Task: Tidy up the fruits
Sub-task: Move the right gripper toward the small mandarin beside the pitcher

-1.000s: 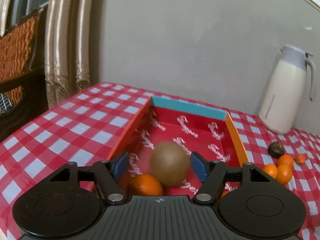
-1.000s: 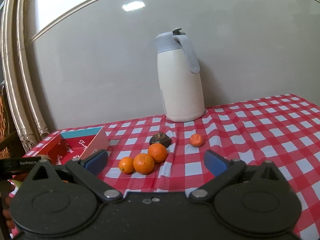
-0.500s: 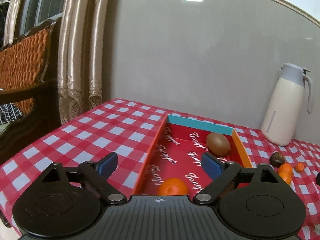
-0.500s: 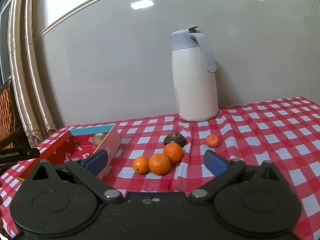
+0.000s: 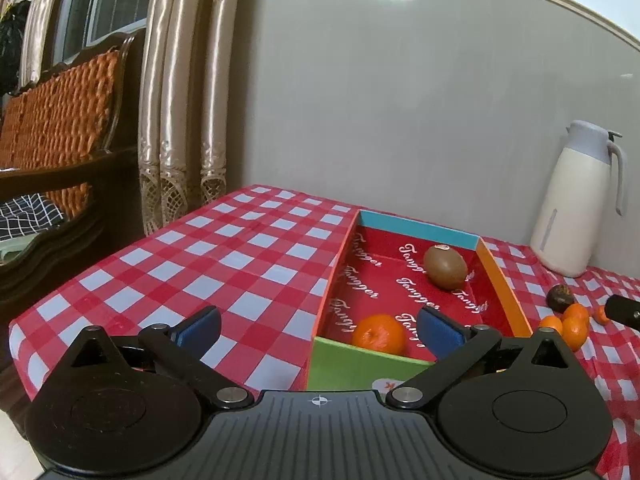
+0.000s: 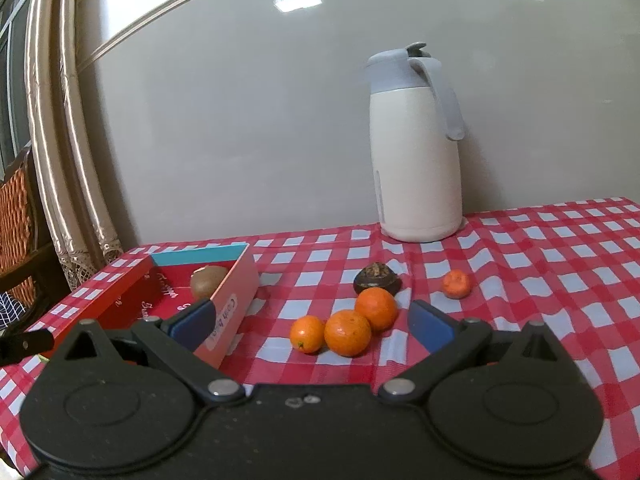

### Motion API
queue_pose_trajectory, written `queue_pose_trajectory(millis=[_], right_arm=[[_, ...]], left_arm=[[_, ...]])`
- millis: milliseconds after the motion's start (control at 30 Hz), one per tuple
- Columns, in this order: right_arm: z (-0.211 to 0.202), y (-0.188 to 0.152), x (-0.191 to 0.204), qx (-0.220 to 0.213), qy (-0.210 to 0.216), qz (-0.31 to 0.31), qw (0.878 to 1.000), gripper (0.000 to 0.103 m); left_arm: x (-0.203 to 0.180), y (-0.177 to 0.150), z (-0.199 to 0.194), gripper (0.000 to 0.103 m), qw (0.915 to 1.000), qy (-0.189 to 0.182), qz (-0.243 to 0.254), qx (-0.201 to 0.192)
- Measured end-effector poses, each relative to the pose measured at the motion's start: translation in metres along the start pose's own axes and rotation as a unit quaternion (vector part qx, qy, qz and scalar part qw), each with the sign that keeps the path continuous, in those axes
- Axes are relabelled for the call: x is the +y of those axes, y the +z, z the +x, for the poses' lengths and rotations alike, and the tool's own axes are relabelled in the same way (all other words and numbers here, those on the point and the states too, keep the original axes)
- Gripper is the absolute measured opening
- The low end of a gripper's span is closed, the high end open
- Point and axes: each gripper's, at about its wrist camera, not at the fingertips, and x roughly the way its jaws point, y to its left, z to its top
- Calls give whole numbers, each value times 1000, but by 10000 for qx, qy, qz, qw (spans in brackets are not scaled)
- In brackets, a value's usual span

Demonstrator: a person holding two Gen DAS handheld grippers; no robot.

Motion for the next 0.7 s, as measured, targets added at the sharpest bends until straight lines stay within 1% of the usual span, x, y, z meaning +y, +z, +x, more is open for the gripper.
queue_pose_trajectory(millis=[233, 533, 700], right_arm=[[12, -1, 7, 80, 24, -84, 9999, 103], [26, -1, 2, 207, -46, 29, 9998, 103], [32, -2, 2, 290, -13, -39, 9996, 102]], left_arm=[[8, -3, -2, 103, 10000, 64, -53, -31], [17, -2, -1, 103, 9999, 108, -121, -59], [21, -2, 0, 103, 9997, 96, -201, -51]])
